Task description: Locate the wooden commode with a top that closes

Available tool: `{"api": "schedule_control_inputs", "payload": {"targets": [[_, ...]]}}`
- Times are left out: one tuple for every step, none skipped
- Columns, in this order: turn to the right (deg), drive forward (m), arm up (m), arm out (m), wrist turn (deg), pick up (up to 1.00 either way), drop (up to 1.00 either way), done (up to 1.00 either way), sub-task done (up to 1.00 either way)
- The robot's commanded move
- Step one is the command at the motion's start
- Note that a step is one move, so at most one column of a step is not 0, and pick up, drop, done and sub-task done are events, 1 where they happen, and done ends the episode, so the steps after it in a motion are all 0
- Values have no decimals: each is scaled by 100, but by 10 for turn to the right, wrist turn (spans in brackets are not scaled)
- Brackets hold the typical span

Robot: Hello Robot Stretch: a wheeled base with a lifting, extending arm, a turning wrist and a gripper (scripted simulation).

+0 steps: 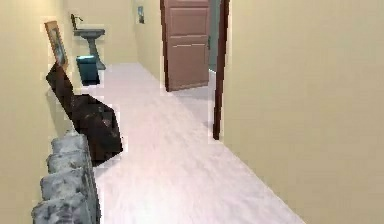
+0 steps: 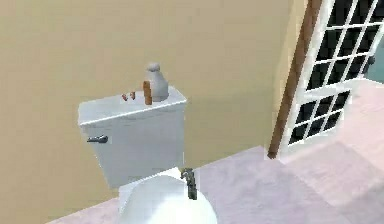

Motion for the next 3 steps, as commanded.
{"api": "schedule_control_inputs", "payload": {"targets": [[0,35,0,0,0,0,0,0,0],[-240,0,0,0,0,0,0,0,0],[0,85,0,0,0,0,0,0,0]]}}
